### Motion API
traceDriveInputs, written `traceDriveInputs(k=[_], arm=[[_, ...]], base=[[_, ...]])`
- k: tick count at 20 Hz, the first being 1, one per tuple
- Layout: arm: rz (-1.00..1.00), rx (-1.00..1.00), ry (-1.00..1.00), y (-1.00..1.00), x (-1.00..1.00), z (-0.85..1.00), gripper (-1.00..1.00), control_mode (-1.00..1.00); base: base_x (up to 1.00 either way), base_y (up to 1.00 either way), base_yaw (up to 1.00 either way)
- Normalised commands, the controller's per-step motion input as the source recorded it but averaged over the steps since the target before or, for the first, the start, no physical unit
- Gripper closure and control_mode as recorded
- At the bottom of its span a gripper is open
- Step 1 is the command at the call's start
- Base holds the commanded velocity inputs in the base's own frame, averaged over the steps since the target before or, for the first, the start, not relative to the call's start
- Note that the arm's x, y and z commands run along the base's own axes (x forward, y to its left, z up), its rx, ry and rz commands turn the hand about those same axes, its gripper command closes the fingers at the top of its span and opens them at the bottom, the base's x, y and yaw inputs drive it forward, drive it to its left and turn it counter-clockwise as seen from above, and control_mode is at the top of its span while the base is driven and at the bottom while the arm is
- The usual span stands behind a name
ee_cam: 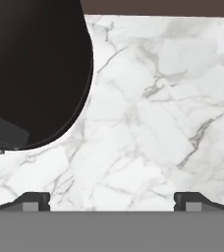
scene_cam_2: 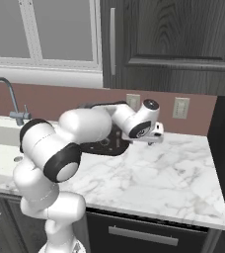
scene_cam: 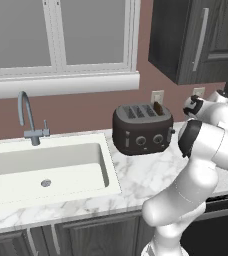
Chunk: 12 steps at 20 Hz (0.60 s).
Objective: Start the toaster. Once the lever pops up, take the bread to the plate on the dining counter.
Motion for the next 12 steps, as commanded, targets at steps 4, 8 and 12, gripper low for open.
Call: traceDriveInputs(k=[4,8,12], arm=[[0.0,0.0,-0.05,0.12,0.11,0.17,-1.0,-1.0],[0.0,0.0,-0.11,0.07,0.01,0.02,-1.0,-1.0],[0.0,0.0,-0.12,0.05,0.0,0.0,-1.0,-1.0]], base=[[0.0,0.0,0.0],[0.0,0.0,0.0],[0.0,0.0,0.0]])
